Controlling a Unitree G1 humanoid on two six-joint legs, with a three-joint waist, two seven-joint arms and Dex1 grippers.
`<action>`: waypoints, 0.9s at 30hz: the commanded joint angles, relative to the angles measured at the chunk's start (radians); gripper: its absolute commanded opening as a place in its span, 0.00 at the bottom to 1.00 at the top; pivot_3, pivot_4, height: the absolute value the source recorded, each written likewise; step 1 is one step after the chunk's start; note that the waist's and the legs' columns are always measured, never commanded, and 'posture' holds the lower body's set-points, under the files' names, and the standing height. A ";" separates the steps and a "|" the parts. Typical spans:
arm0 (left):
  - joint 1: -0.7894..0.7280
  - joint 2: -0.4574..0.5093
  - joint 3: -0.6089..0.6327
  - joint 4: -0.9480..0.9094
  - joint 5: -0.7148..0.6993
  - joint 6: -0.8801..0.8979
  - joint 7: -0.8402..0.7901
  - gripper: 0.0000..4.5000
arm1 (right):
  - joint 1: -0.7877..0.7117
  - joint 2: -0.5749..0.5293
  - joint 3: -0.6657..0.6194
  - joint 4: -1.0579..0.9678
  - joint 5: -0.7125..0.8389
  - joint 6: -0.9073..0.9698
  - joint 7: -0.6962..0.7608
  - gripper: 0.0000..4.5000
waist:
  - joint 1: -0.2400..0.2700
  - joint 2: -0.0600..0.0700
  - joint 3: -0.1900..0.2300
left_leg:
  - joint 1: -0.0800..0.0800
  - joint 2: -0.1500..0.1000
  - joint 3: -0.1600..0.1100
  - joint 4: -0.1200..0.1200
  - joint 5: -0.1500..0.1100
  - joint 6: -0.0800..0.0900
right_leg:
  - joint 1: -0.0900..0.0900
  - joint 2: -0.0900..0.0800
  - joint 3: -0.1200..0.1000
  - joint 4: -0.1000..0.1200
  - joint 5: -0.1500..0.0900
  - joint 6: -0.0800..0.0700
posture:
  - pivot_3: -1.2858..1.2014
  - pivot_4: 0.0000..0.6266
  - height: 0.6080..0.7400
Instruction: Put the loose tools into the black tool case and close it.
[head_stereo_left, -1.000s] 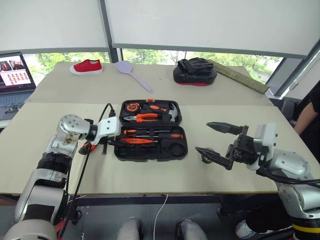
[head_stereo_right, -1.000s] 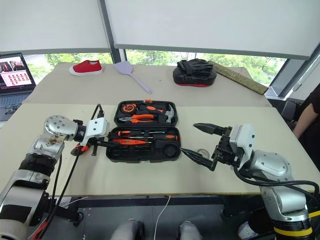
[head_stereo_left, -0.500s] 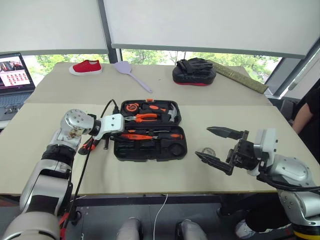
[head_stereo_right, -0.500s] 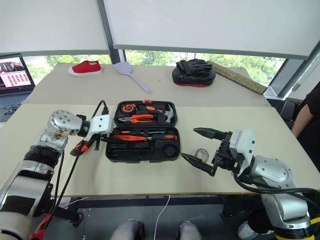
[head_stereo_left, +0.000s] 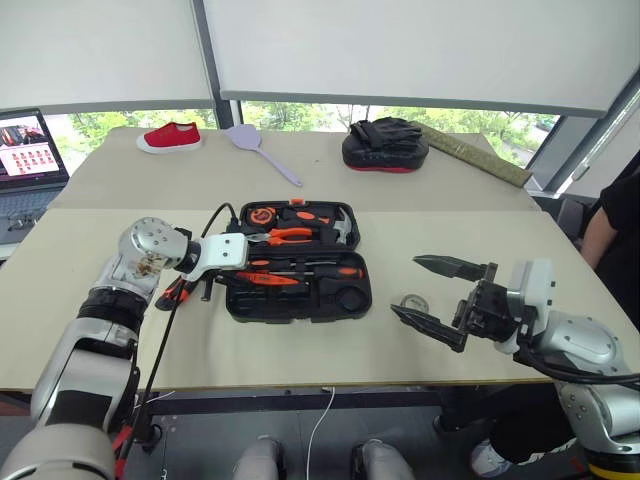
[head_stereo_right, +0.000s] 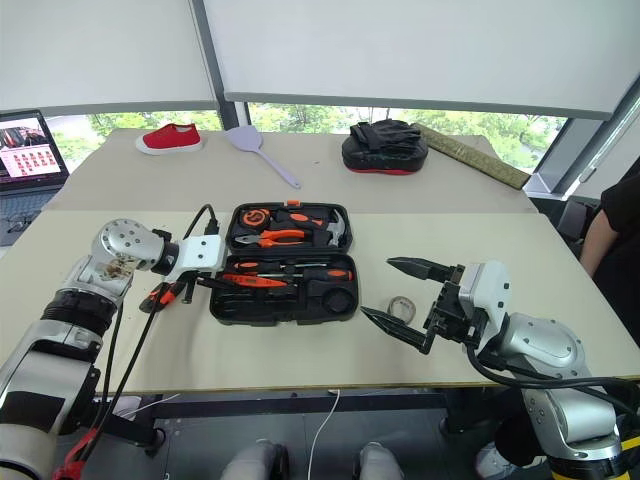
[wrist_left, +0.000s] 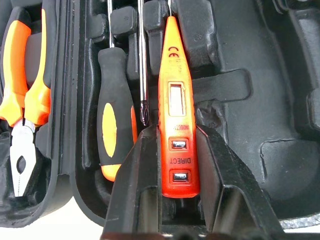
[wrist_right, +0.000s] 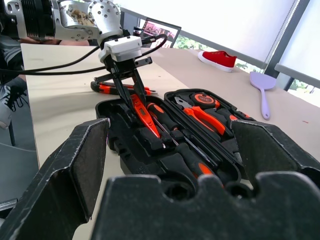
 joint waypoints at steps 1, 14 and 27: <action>0.039 -0.018 0.040 -0.024 -0.086 0.023 -0.053 0.34 | -0.007 0.000 -0.021 -0.020 0.008 -0.014 0.003 1.00 | 0.000 0.000 0.000 | 0.000 0.000 0.000 0.000 0.000 0.000 | 0.000 0.000 0.000 0.000 0.000 0.000 | 0.52 0.24 1.00; 0.046 -0.099 0.228 0.001 -0.311 0.039 -0.067 0.29 | -0.030 -0.001 -0.005 -0.009 0.016 0.007 0.014 1.00 | 0.005 0.000 0.000 | -0.004 -0.001 0.000 0.002 0.000 0.001 | -0.001 0.000 0.000 0.000 0.000 0.000 | 0.52 0.24 1.00; 0.040 -0.165 0.149 0.190 -0.175 -0.078 0.006 0.01 | -0.130 0.028 0.064 0.032 -0.008 0.000 0.017 1.00 | 0.004 0.000 0.000 | -0.004 -0.001 0.000 0.002 0.000 0.001 | -0.001 0.000 -0.001 0.000 0.000 0.000 | 0.52 0.24 1.00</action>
